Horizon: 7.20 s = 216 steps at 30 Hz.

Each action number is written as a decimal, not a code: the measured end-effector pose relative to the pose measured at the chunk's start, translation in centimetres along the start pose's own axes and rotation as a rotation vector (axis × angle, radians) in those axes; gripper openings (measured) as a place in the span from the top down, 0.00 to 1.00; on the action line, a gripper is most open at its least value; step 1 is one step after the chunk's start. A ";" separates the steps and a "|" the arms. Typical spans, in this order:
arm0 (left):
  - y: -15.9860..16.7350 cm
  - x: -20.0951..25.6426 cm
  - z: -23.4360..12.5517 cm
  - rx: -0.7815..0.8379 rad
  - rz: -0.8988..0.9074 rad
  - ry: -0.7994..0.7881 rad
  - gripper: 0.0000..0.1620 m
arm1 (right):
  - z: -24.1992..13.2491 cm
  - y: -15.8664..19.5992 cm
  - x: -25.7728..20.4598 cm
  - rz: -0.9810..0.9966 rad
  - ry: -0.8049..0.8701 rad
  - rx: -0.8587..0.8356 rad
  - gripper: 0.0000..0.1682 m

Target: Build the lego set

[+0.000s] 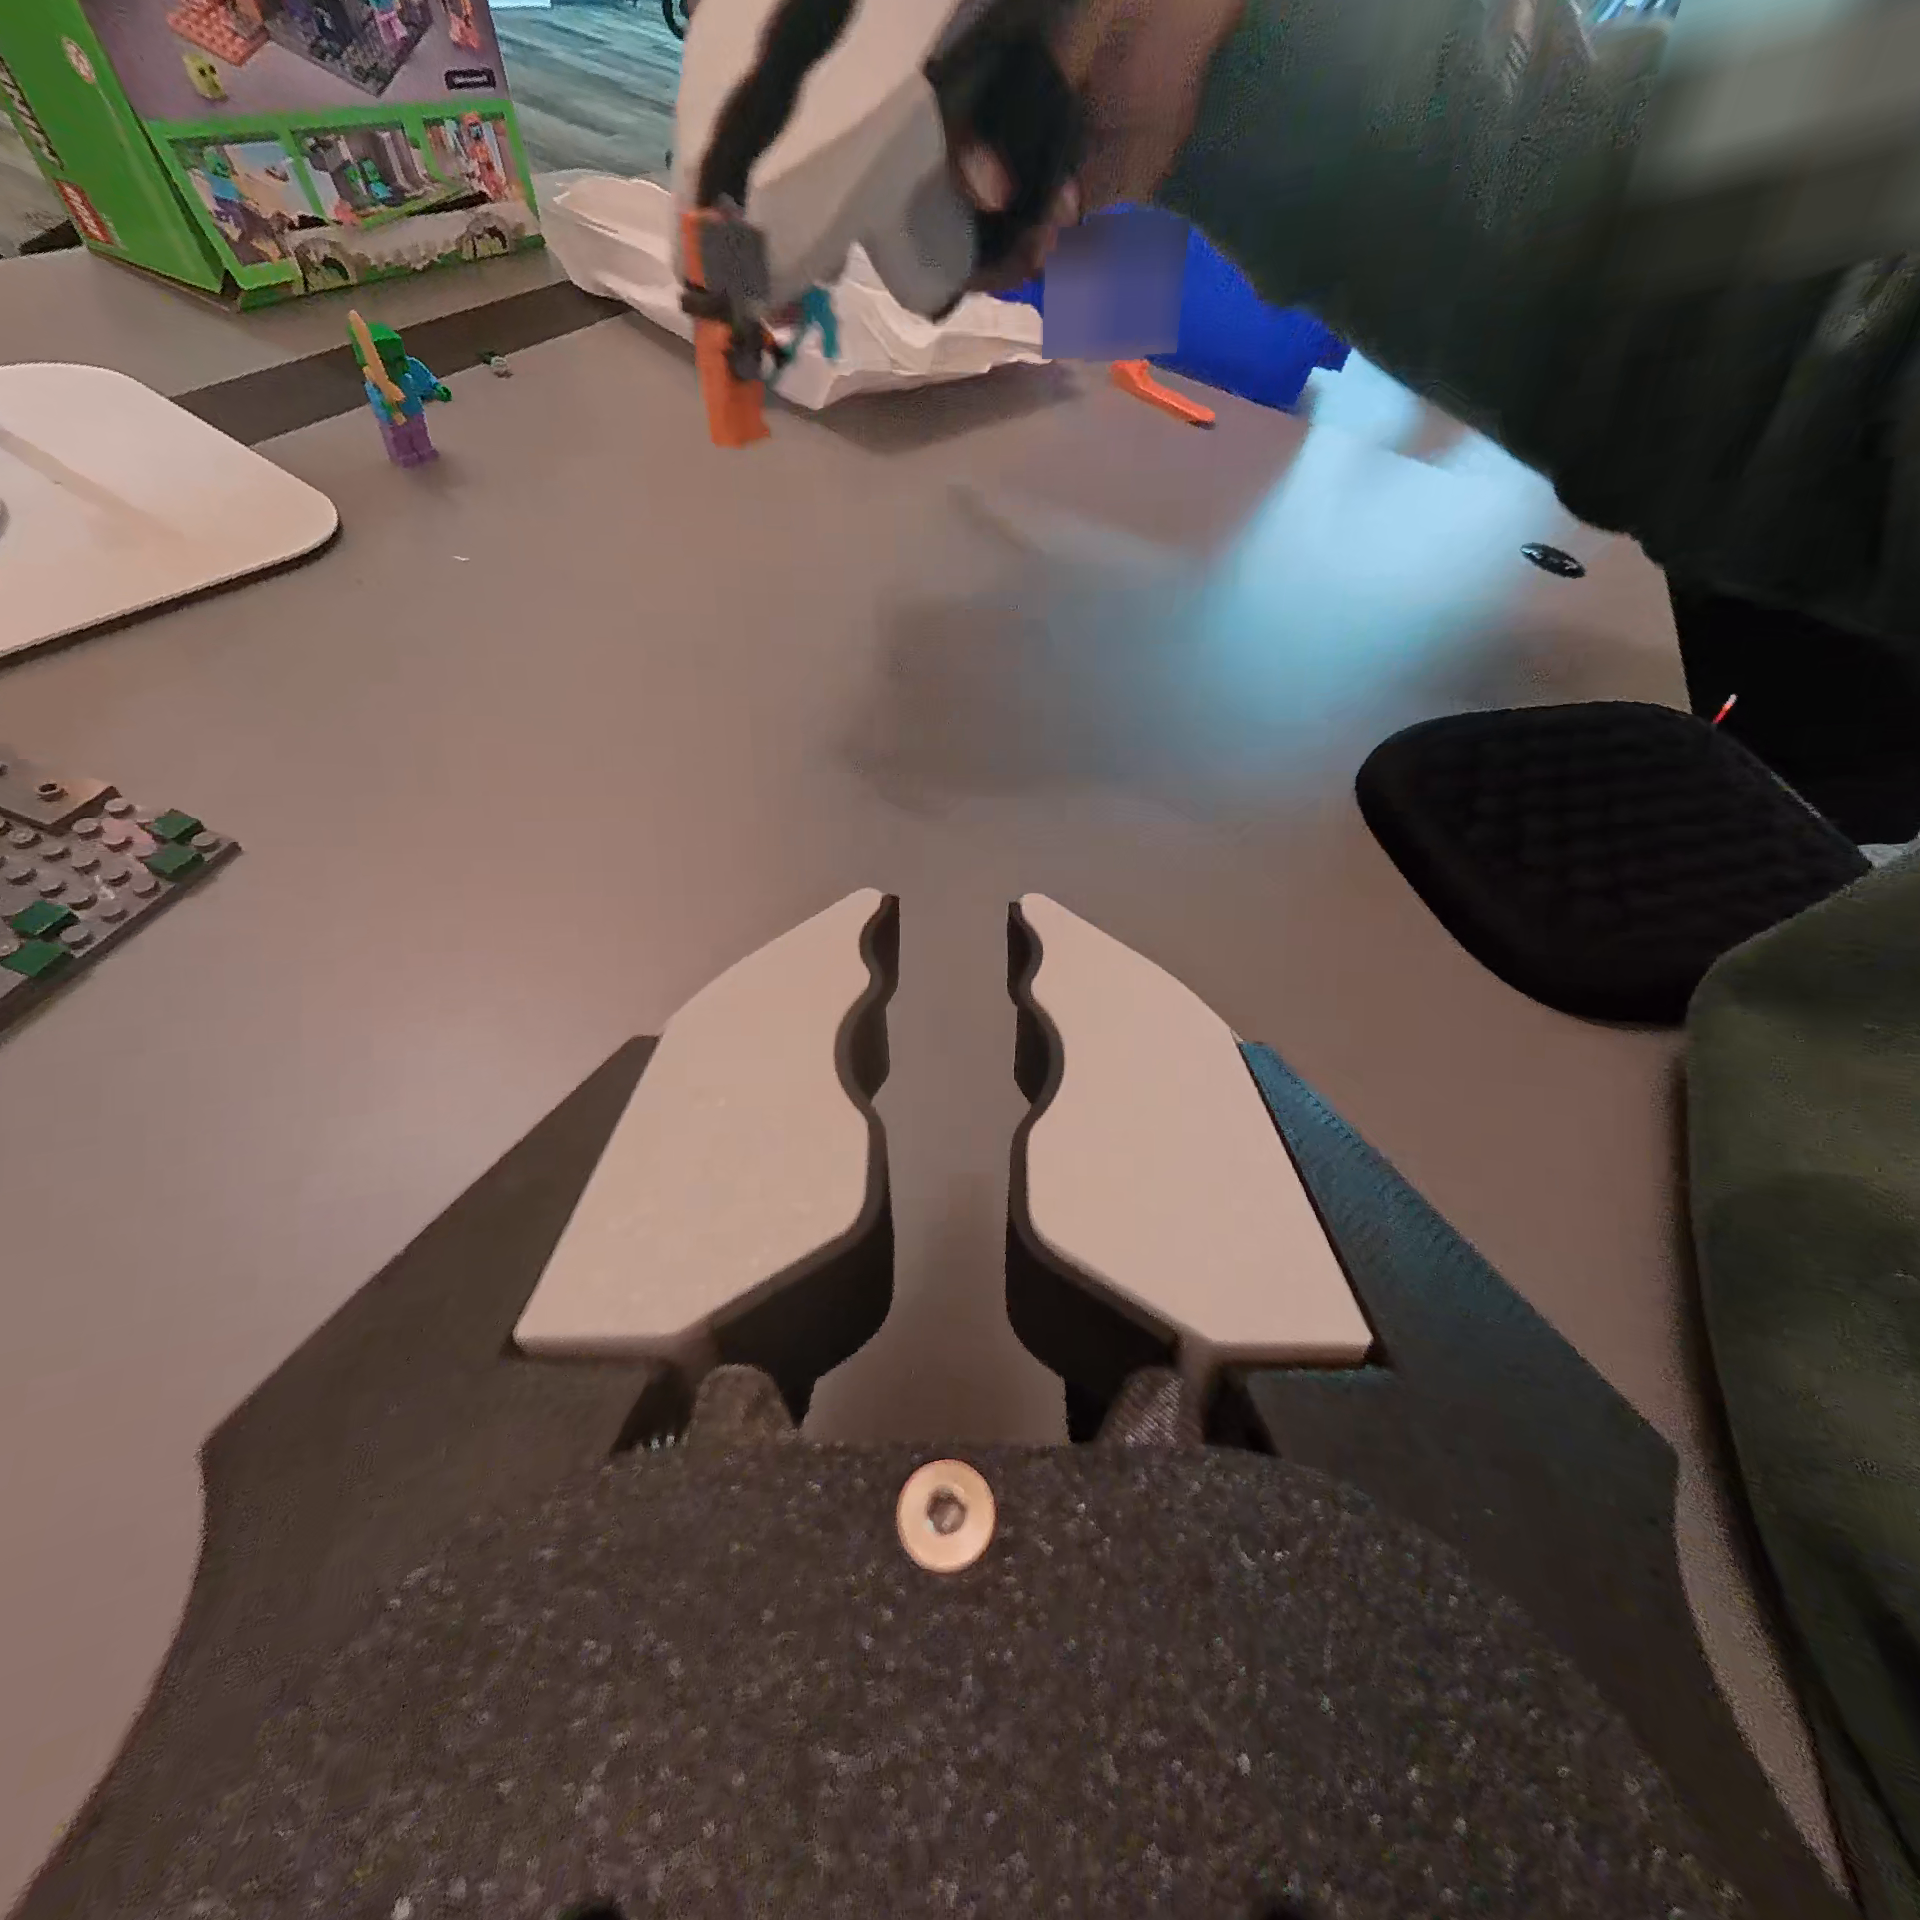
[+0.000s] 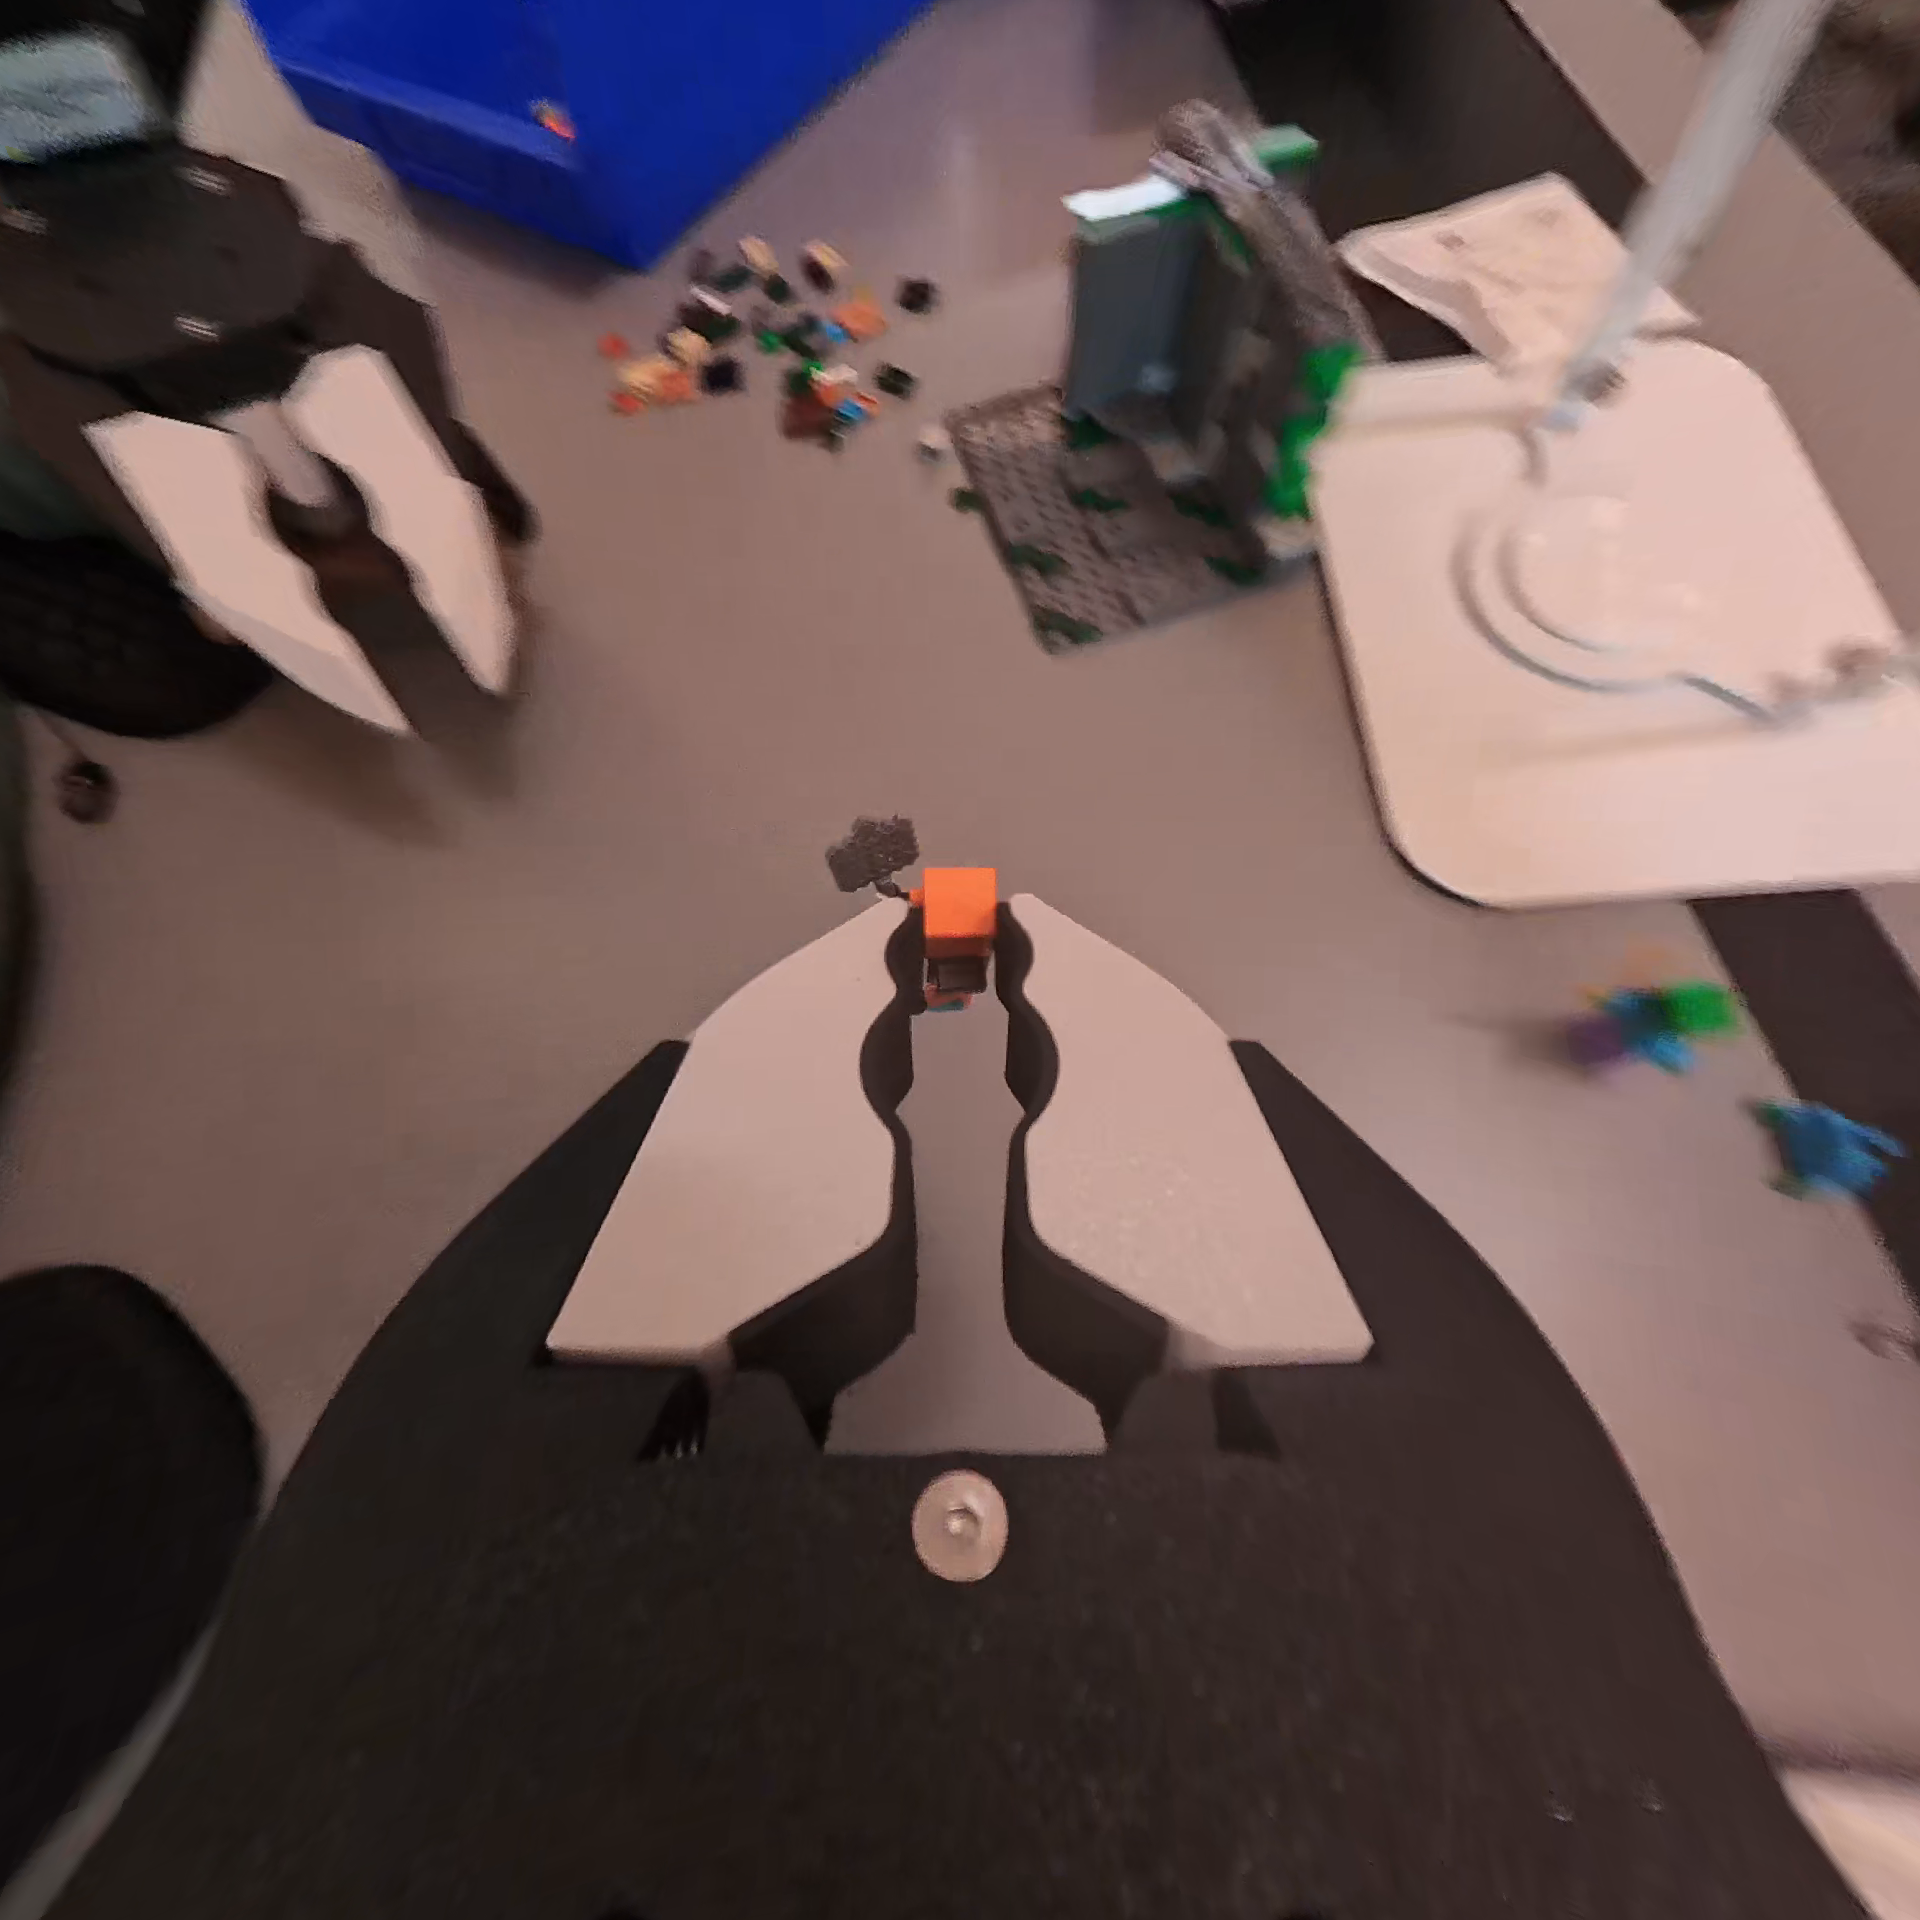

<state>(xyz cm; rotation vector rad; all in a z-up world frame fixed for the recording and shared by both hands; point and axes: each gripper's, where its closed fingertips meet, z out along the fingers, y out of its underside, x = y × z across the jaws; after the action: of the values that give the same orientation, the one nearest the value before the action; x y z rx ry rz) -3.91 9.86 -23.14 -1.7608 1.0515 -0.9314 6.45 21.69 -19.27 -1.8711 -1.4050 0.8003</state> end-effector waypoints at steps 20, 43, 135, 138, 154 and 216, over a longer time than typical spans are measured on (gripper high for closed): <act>1.2 -0.6 1.3 -0.045 0.064 -0.026 0.92 | 0.2 7.0 19.1 0.096 0.109 -0.094 0.93; 1.4 -0.6 1.4 -0.057 0.053 -0.015 0.92 | -0.2 6.4 19.0 0.091 0.087 -0.107 0.90; -3.6 -10.2 -5.9 0.178 0.206 -0.786 1.00 | -0.8 4.5 -1.0 0.273 1.019 0.326 0.97; -3.8 -11.4 -5.9 0.181 0.197 -0.812 1.00 | -0.6 4.7 0.1 0.273 1.031 0.319 0.97; -10.7 -20.2 -4.8 0.336 0.092 -0.930 1.00 | -0.7 -0.2 7.4 0.284 1.048 0.485 1.00; -12.5 -9.5 0.5 0.241 0.117 -0.561 0.92 | 1.5 0.3 4.9 0.285 0.862 0.453 0.99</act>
<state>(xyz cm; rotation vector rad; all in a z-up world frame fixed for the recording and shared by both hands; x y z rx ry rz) -3.51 22.13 -13.36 -1.6016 0.6382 -0.4255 6.62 26.61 -20.84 -1.7304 -0.3905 0.3066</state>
